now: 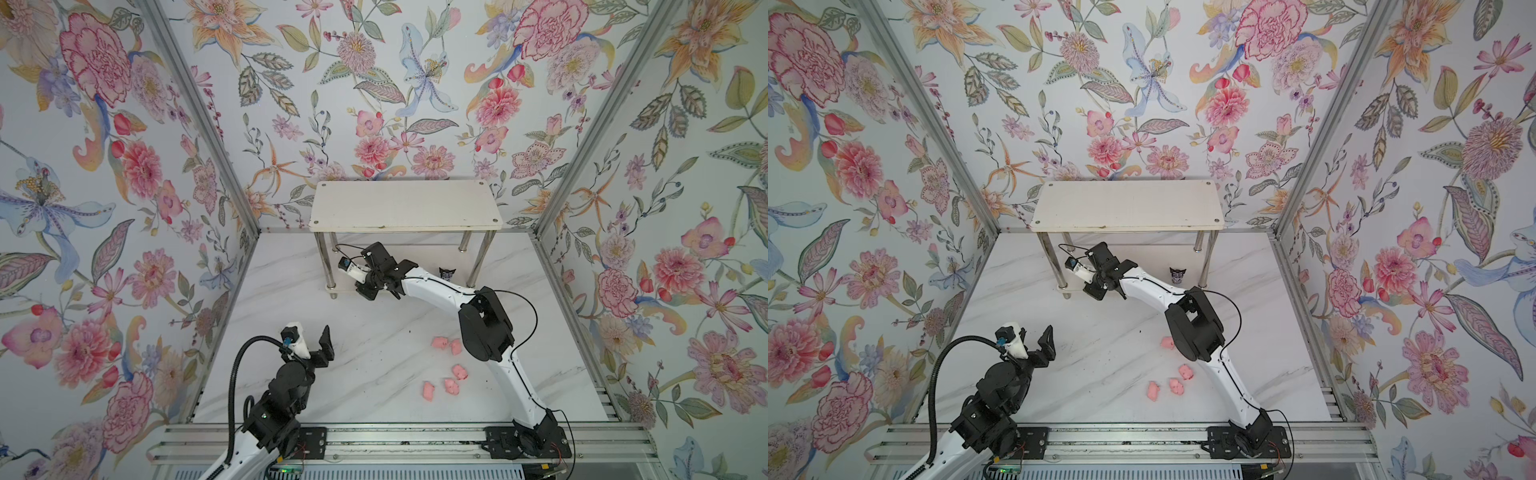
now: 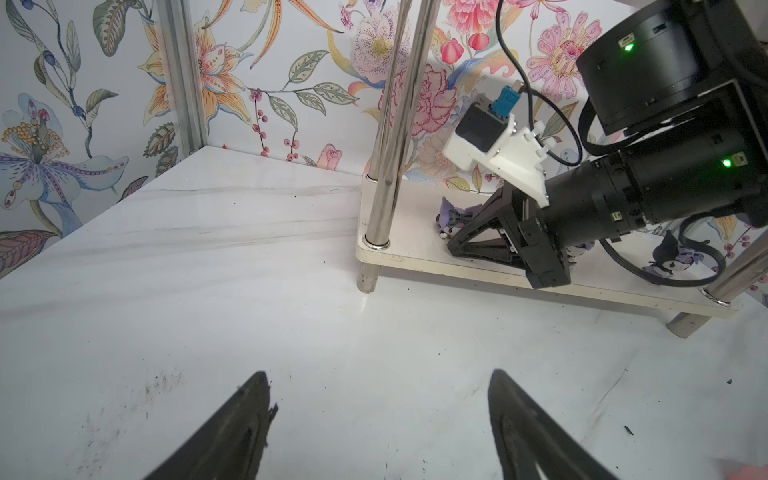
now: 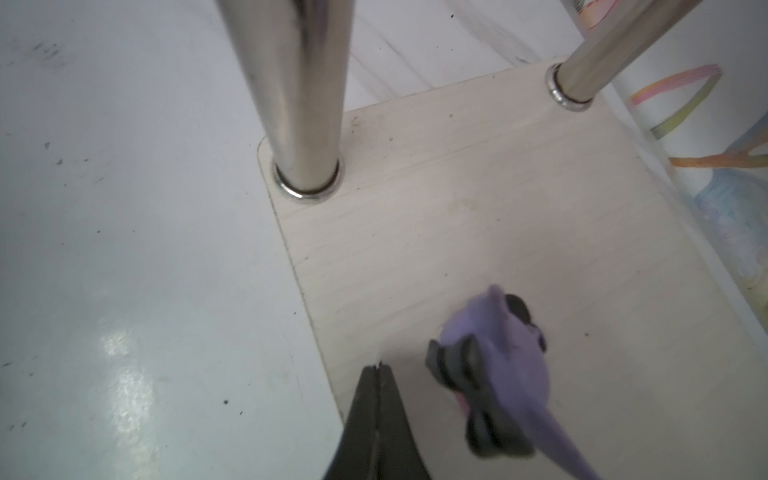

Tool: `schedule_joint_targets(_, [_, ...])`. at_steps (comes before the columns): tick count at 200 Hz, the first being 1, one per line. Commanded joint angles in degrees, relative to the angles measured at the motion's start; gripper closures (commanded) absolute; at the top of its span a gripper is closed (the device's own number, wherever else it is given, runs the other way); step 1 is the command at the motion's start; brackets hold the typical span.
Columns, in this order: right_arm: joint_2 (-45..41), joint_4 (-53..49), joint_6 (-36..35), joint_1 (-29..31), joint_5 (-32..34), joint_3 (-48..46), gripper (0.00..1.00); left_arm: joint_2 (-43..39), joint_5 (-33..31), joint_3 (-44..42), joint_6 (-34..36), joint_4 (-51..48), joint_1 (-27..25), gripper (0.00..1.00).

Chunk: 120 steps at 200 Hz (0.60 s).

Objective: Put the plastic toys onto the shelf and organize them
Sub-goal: 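Withdraw the right gripper from the shelf while the left gripper moves toward the shelf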

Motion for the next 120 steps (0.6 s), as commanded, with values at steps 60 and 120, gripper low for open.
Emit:
schedule_joint_targets(60, [-32.2, 16.9, 13.4, 4.3, 17.0, -35.7, 1.0, -0.7, 3.4, -0.9, 2.2, 1.7, 0.6, 0.25])
schedule_joint_targets(120, [-53.1, 19.0, 25.0, 3.0, 23.7, -57.8, 0.96, 24.2, 6.5, 4.6, 1.0, 16.5, -2.7, 0.24])
